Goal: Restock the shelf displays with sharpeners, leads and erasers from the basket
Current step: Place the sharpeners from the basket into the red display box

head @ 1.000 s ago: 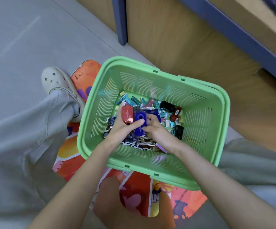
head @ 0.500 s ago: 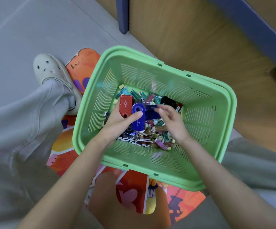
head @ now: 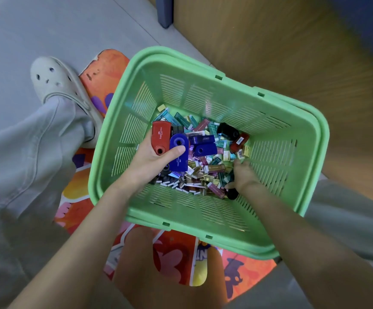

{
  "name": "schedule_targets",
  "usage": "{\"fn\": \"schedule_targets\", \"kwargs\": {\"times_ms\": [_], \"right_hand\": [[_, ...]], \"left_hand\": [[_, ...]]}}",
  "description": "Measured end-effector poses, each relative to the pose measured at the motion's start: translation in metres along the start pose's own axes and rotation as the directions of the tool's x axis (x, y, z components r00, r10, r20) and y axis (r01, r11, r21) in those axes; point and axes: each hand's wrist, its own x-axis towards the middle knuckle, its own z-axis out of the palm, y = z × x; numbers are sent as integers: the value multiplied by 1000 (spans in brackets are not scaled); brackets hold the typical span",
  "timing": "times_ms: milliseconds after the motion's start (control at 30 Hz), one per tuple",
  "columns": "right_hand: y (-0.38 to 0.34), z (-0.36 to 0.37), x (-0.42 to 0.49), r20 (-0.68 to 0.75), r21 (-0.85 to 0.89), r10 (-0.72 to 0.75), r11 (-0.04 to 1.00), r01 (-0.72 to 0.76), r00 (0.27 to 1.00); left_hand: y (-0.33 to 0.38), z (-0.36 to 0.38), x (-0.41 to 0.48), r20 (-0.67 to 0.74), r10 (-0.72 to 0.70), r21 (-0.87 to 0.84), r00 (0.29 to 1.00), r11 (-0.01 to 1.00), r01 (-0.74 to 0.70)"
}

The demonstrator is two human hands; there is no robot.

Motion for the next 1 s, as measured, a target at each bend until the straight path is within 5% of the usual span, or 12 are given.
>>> {"fn": "schedule_targets", "kwargs": {"times_ms": [100, 200, 300, 400, 600, 767, 900, 1000], "right_hand": [[-1, -4, -2, 53, -176, -57, 982, 65, 997], [0, -10, -2, 118, -169, -133, 974, 152, 984], [3, -17, -7, 150, -85, -169, 979, 183, 974], [3, -25, -13, 1, 208, -177, 963, 173, 984], [-23, -57, -30, -398, 722, -35, 604, 337, 917], [-86, -74, -3, -309, 858, -47, 417, 300, 950], [-111, -67, 13, -390, 567, -215, 710, 417, 895], [-83, -58, 20, -580, 298, -153, 875, 383, 800]], "left_hand": [[1, -1, 0, -14, 3, -6, 1000, 1000, -3], [2, -2, -2, -16, 12, -20, 1000, 1000, -12], [3, 0, -4, -21, 16, -27, 1000, 999, -17], [4, 1, -6, -26, 10, -21, 1000, 1000, -11], [10, -1, -13, -67, 51, -11, 996, 999, -52], [20, -9, -20, -111, 126, 10, 986, 992, -126], [21, -15, -23, -116, 124, 0, 985, 992, -124], [19, -17, -21, -131, 111, 3, 985, 994, -112]]}}
